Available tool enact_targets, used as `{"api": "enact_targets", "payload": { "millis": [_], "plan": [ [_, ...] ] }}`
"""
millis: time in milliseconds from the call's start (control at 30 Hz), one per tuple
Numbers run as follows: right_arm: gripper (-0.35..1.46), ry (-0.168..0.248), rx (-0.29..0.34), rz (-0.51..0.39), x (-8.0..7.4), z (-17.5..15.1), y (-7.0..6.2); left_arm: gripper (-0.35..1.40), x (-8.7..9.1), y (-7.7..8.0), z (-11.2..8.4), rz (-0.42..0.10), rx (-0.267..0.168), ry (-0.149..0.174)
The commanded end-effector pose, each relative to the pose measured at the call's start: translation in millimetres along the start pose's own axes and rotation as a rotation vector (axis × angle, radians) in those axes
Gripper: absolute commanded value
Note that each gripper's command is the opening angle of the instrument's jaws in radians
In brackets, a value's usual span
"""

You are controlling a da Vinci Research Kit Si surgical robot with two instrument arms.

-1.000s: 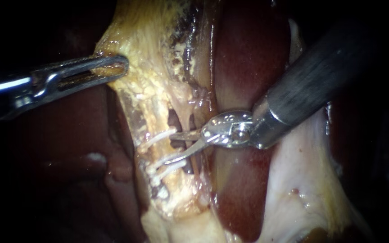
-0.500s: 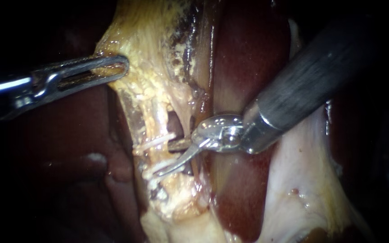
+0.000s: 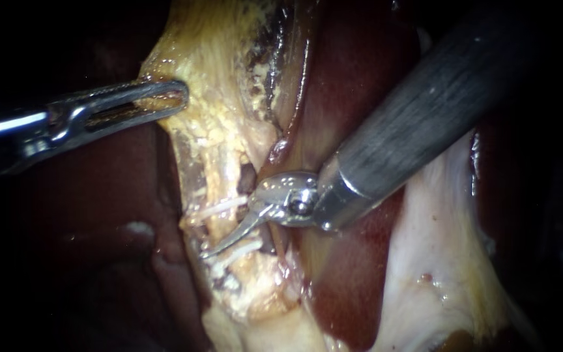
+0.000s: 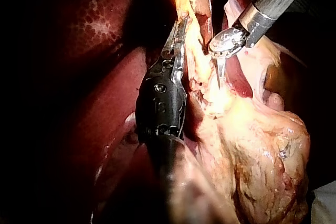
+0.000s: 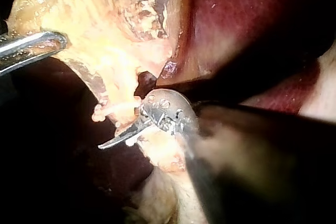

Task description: Go to the cutting position left tube

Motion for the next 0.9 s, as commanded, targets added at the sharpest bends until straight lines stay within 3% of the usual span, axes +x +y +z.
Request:
{"api": "enact_targets", "payload": {
  "millis": [33, 300, 467, 633, 900],
  "plan": [
    [1.16, -0.001, -0.001, 0.002, 0.0, 0.0, 0.1, -0.35, 0.0, 0.0, 0.0, 0.000, 0.000, 0.000],
    [1.15, 0.017, 0.013, 0.022, 0.0, 0.1, 0.2, -0.35, 0.0, 0.0, 0.1, 0.000, -0.001, 0.000],
    [1.15, 0.008, 0.035, 0.026, -0.4, 0.2, 0.0, -0.35, 0.0, 0.1, 0.2, 0.000, -0.001, 0.000],
    [1.15, -0.001, 0.054, 0.034, -1.1, -1.3, -0.6, -0.35, 0.1, 0.4, 0.1, 0.001, 0.000, 0.000],
    [1.18, 0.002, 0.056, 0.036, -1.4, -3.5, -0.1, -0.35, 0.2, 0.8, 0.2, 0.001, 0.001, 0.000]
  ]
}}
